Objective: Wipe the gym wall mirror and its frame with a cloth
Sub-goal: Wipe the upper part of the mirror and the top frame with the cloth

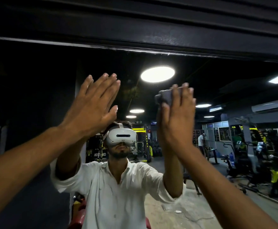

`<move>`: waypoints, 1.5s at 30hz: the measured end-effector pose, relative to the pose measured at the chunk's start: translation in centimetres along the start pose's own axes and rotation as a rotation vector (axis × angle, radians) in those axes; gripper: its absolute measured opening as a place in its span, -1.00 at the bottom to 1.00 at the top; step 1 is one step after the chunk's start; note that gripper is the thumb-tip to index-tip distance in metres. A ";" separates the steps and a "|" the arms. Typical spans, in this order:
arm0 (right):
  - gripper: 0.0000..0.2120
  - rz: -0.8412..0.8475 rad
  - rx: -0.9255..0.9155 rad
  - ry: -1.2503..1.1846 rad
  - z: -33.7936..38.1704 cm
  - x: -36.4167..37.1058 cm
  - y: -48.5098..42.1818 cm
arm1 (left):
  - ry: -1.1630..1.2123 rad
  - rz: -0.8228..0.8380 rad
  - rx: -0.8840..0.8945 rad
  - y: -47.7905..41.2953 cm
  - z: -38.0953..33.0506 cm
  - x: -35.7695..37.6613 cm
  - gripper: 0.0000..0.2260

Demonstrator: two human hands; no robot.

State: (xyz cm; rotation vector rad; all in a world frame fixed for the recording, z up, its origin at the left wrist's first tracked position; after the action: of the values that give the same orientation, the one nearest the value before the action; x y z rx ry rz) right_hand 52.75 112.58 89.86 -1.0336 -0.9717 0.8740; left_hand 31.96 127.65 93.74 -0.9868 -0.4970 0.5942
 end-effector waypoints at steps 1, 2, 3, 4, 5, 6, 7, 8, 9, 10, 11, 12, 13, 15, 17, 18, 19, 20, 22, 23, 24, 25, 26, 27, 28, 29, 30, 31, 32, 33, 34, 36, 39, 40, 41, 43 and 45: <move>-0.38 0.038 -0.077 -0.005 1.9 0.4 1.2 | -0.009 0.007 -0.008 0.3 1.0 -0.3 -0.30; -0.39 0.076 -0.166 -0.013 3.5 0.8 2.4 | -0.013 0.014 -0.015 0.5 2.0 -0.6 -0.30; -0.40 0.110 -0.243 -0.016 4.4 1.2 3.3 | -0.017 0.019 -0.019 0.7 3.1 -1.0 -0.30; -0.41 0.121 -0.289 -0.012 4.8 1.4 3.4 | -0.025 0.024 -0.018 0.9 4.3 -1.4 -0.30; -0.41 0.105 -0.290 -0.008 4.9 1.5 2.8 | -0.039 0.027 -0.019 1.2 5.6 -1.8 -0.30; -0.42 0.075 -0.243 -0.009 4.9 1.6 1.9 | -0.054 0.030 -0.025 1.6 6.9 -2.2 -0.30; -0.42 0.040 -0.162 -0.021 5.2 1.6 0.8 | -0.069 0.032 -0.040 2.2 8.3 -2.5 -0.30; -0.42 0.004 -0.076 -0.037 5.8 1.7 0.0 | -0.079 0.035 -0.055 2.8 9.5 -2.6 -0.30; -0.42 -0.025 -0.016 -0.046 6.9 2.0 -0.4 | -0.083 0.041 -0.062 3.4 10.3 -2.7 -0.30; -0.42 -0.036 0.001 -0.040 8.7 2.4 -0.4 | -0.083 0.043 -0.059 4.0 10.7 -2.6 -0.30; -0.41 -0.027 -0.028 -0.025 10.7 3.0 0.2 | -0.077 0.041 -0.052 4.5 10.8 -2.4 -0.30; -0.40 0.003 -0.096 -0.017 12.7 3.7 1.1 | -0.067 0.031 -0.051 4.9 10.7 -2.2 -0.31; -0.40 0.042 -0.186 -0.020 14.6 4.3 2.4 | -0.051 0.019 -0.056 5.0 10.6 -2.1 -0.31; -0.40 0.114 -0.361 -0.036 16.7 5.1 4.5 | -0.013 0.001 -0.057 4.8 10.7 -2.2 -0.31; -0.41 0.136 -0.431 -0.030 16.6 5.2 4.2 | 0.016 -0.002 -0.014 4.6 11.7 -2.5 -0.32; -0.41 0.110 -0.407 -0.019 16.2 5.3 3.2 | 0.031 -0.007 0.011 4.6 12.4 -2.7 -0.33; -0.40 0.067 -0.342 -0.014 15.8 5.2 2.0 | 0.035 -0.013 0.026 4.8 13.1 -2.8 -0.33; -0.39 0.020 -0.250 -0.023 15.7 5.1 0.8 | 0.023 -0.021 0.027 4.9 13.6 -2.9 -0.34; -0.38 -0.053 -0.103 -0.040 16.7 5.5 -0.8 | -0.015 -0.043 -0.017 5.2 14.3 -3.0 -0.32; -0.38 -0.065 -0.085 -0.032 17.9 5.8 -0.8 | -0.023 -0.057 -0.048 5.3 14.4 -3.0 -0.32; -0.39 -0.057 -0.106 -0.026 19.2 6.2 -0.2 | -0.022 -0.069 -0.074 5.3 14.4 -3.0 -0.32; -0.40 -0.030 -0.156 -0.026 20.6 6.6 0.9 | -0.013 -0.080 -0.095 5.4 14.4 -3.0 -0.32; -0.41 0.014 -0.229 -0.025 21.9 6.9 2.5 | 0.004 -0.087 -0.109 5.4 14.4 -3.1 -0.33; -0.41 0.067 -0.323 -0.024 23.0 7.0 4.5 | 0.026 -0.089 -0.117 5.4 14.4 -3.1 -0.35; -0.41 0.122 -0.425 -0.028 23.6 6.9 6.6 | 0.050 -0.082 -0.122 5.4 14.5 -3.3 -0.36; -0.40 0.172 -0.518 -0.038 23.8 6.6 8.5 | 0.071 -0.072 -0.127 5.4 14.7 -3.4 -0.37; -0.40 0.209 -0.595 -0.045 23.5 6.4 9.5 | 0.086 -0.060 -0.128 5.5 14.9 -3.5 -0.38; -0.40 0.225 -0.643 -0.047 22.7 6.1 9.5 | 0.096 -0.053 -0.120 5.5 15.3 -3.6 -0.38; -0.39 0.217 -0.648 -0.040 21.8 5.9 8.7 | 0.099 -0.050 -0.098 5.6 15.6 -3.7 -0.38; -0.38 0.193 -0.613 -0.026 20.9 5.7 7.3 | 0.095 -0.053 -0.071 5.8 16.0 -3.8 -0.38; -0.37 0.151 -0.550 -0.013 19.9 5.7 5.4 | 0.081 -0.062 -0.055 5.9 16.2 -3.9 -0.37; -0.35 0.044 -0.377 0.004 18.6 5.7 1.1 | 0.038 -0.098 -0.094 6.3 16.7 -4.0 -0.35; -0.29 -0.074 -0.096 0.001 19.8 6.6 -3.6 | 0.027 -0.121 -0.242 6.5 17.2 -3.8 -0.32; -0.30 -0.087 -0.053 0.004 21.2 7.2 -4.2 | 0.029 -0.123 -0.263 6.5 17.3 -3.8 -0.31; -0.31 -0.082 -0.053 0.014 23.0 8.0 -4.3 | 0.026 -0.128 -0.267 6.5 17.3 -3.7 -0.31; -0.36 -0.055 -0.164 -0.001 26.9 9.2 -3.1 | 0.026 -0.135 -0.254 6.4 17.3 -3.6 -0.32; -0.40 -0.020 -0.331 -0.041 29.6 9.6 -1.4 | 0.046 -0.130 -0.252 6.4 17.2 -3.7 -0.33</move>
State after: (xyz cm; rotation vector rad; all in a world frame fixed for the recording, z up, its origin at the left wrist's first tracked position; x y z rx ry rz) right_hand 28.33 129.34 99.47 -1.2873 -1.1852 0.7342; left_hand 16.79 138.53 95.67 -1.1946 -0.6003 0.3968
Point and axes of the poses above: each hand's wrist, its own y-axis away from the middle knuckle, its own x-axis out of the palm, z = x × y, the point moved 4 cm from there along -y, towards the middle knuckle, and after that the axes turned 12 degrees about -z, right-handed, at the moved point
